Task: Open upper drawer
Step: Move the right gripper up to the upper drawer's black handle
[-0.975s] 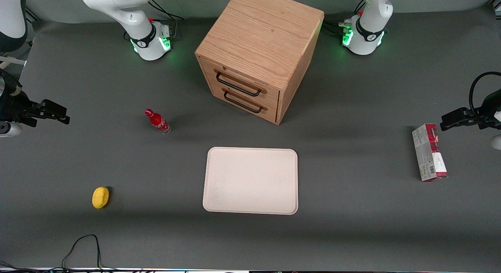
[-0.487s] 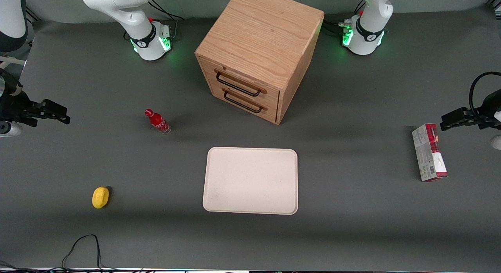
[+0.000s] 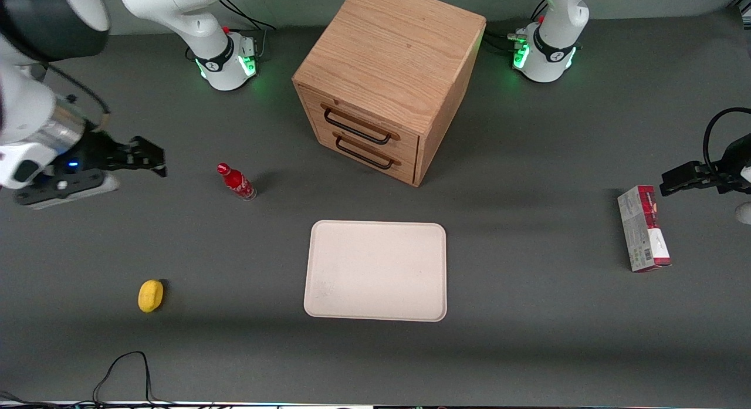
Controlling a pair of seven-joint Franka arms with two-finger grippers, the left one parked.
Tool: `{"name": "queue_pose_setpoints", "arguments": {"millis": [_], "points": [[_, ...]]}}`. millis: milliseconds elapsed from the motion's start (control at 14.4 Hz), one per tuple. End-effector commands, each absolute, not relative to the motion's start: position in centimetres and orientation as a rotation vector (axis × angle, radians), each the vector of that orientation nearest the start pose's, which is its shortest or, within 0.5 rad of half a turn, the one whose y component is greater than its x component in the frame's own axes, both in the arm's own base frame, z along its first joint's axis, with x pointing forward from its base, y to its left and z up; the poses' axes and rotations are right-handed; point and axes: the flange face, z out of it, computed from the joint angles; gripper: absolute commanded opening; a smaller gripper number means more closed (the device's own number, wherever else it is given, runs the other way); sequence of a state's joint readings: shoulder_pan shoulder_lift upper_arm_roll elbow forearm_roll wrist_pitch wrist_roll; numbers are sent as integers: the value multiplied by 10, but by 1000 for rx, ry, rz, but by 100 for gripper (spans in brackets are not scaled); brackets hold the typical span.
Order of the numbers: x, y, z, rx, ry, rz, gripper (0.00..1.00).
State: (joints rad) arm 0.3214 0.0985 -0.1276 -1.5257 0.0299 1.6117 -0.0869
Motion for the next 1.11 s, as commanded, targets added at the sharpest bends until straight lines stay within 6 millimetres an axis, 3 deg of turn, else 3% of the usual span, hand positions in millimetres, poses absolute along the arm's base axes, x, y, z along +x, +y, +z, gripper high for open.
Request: {"name": "queue_pose_setpoints", "arguments": {"millis": [0, 278, 557, 1044], "points": [[566, 183, 595, -3068, -570, 38, 100], [533, 286, 576, -3009, -838, 86, 100], [499, 365, 559, -2959, -1042, 113, 100], [451, 432, 547, -2864, -1238, 147, 100]]}}
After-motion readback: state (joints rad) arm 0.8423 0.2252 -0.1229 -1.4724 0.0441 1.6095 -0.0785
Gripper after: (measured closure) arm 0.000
